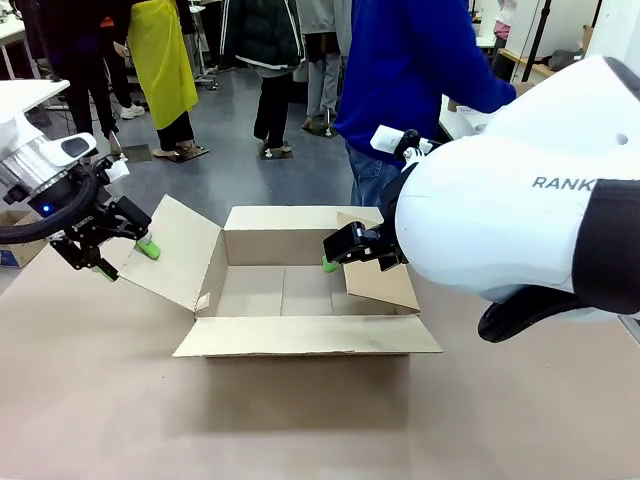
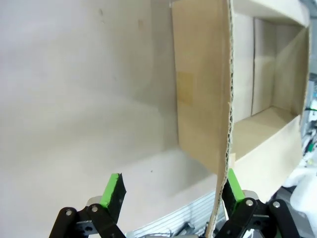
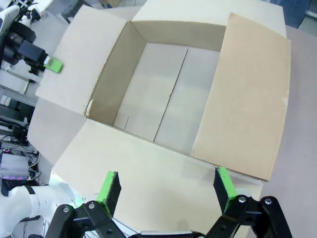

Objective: Pack the gift set into the box.
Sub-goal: Place both hands on the side flaps of the Package Box and spread them outward.

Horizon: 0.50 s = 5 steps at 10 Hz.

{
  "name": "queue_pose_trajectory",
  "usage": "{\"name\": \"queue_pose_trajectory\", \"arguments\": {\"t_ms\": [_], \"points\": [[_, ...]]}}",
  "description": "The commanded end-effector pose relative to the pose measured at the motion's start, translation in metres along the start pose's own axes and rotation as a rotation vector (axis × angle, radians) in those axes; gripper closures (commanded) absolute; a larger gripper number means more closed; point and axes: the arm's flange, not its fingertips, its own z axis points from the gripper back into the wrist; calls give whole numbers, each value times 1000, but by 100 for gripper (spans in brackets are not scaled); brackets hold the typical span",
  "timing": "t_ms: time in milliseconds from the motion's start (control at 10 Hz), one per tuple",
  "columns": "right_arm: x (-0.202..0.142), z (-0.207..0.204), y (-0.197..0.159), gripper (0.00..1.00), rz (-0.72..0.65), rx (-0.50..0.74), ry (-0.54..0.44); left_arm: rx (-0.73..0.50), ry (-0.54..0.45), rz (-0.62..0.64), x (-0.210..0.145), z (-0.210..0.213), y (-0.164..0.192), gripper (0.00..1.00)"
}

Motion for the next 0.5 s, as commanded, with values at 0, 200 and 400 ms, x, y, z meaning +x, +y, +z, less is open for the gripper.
{"name": "queue_pose_trajectory", "arguments": {"t_ms": [0, 200, 400], "points": [[1, 2, -1, 0, -2, 18, 4, 37, -58, 40, -2, 13, -14, 0], [1, 2, -1, 0, -2, 18, 4, 37, -58, 40, -2, 13, -14, 0], [1, 2, -1, 0, -2, 18, 4, 37, -58, 40, -2, 13, -14, 0]]}}
